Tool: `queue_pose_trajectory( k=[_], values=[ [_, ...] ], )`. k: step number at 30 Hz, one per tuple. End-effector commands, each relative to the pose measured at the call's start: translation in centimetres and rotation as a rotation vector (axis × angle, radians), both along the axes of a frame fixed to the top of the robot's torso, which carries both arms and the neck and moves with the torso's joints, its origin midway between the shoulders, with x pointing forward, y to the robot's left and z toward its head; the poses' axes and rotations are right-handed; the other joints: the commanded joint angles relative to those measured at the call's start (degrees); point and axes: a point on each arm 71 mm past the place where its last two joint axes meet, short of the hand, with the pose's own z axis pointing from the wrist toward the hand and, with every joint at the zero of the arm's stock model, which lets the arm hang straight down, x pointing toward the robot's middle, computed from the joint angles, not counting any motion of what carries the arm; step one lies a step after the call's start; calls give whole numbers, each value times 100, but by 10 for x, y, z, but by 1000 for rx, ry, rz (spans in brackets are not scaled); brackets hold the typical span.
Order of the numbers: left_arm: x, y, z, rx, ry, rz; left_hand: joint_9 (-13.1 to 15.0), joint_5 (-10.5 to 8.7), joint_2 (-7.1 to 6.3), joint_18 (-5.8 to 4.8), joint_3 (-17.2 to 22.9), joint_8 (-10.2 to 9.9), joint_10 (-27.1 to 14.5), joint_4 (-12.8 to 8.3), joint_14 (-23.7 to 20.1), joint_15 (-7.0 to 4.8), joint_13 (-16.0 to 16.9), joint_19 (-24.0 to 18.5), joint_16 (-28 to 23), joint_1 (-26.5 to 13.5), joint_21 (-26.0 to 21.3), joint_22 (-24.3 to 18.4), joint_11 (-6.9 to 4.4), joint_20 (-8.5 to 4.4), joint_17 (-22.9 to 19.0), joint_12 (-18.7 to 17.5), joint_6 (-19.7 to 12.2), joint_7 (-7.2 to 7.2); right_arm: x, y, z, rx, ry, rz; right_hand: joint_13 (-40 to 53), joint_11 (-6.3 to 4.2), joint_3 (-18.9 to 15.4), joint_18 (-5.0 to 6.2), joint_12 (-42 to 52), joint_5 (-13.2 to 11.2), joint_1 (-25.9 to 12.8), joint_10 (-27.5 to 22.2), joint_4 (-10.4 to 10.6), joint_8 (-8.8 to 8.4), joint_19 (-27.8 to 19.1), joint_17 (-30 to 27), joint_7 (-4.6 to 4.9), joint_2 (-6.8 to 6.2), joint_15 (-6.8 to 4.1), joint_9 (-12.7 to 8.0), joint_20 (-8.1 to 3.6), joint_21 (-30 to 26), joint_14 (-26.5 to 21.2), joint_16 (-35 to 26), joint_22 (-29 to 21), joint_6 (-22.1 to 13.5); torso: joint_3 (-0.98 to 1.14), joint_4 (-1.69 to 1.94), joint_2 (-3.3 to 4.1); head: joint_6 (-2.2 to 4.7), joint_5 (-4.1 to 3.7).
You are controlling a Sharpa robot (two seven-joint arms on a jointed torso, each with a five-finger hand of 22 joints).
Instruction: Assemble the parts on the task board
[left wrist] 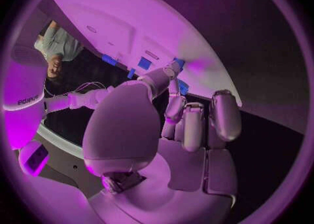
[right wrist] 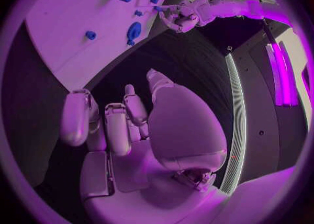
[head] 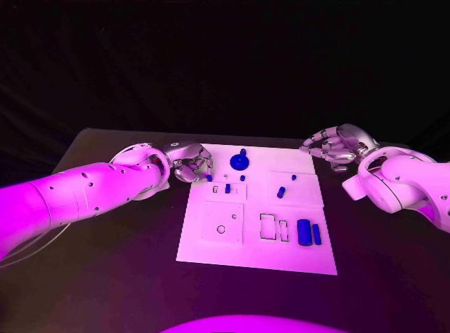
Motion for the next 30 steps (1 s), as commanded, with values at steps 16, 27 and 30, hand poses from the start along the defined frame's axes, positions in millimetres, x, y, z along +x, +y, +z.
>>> queue_pose_trajectory(
  k=[16, 27, 30],
  values=[
    [-1, 1, -1, -14, 5, -1, 138, 67, -79, -155, -121, -93, -3, -14, 473, 78, -56, 42, 101, 38, 56, 159, 77, 17, 1255, -97, -330, 86, 0, 0, -1, 0, 1, 3, -17, -43, 206, 136, -24, 113, -235, -33, 53, 92, -24, 440, -6, 18, -22, -2, -47, -62, 322, -70, 516, -33, 0, -2, 1, 2, 4],
    [-1, 2, -1, -14, 11, -1, 202, 66, -74, -157, -138, -27, 7, -18, 477, 91, -46, 48, 104, 58, 62, 168, 87, 32, 1264, -92, -296, 90, 0, 0, -2, 0, 1, 2, -17, -43, 206, 136, -24, 113, -235, -33, 53, 92, -24, 440, -6, 18, -22, -2, -47, -62, 322, -70, 516, -33, 0, -2, -1, 0, 6],
    [-1, 3, -1, -15, 11, 0, 210, 66, -83, -156, -146, -27, 5, -19, 478, 92, -50, 47, 104, 57, 61, 167, 86, 35, 1265, -94, -317, 92, 0, 0, -2, 0, 1, 2, -17, -43, 206, 136, -24, 113, -235, -33, 53, 92, -24, 440, -6, 18, -22, -2, -47, -62, 322, -70, 516, -33, 0, -5, -1, -3, 8]
  ],
)
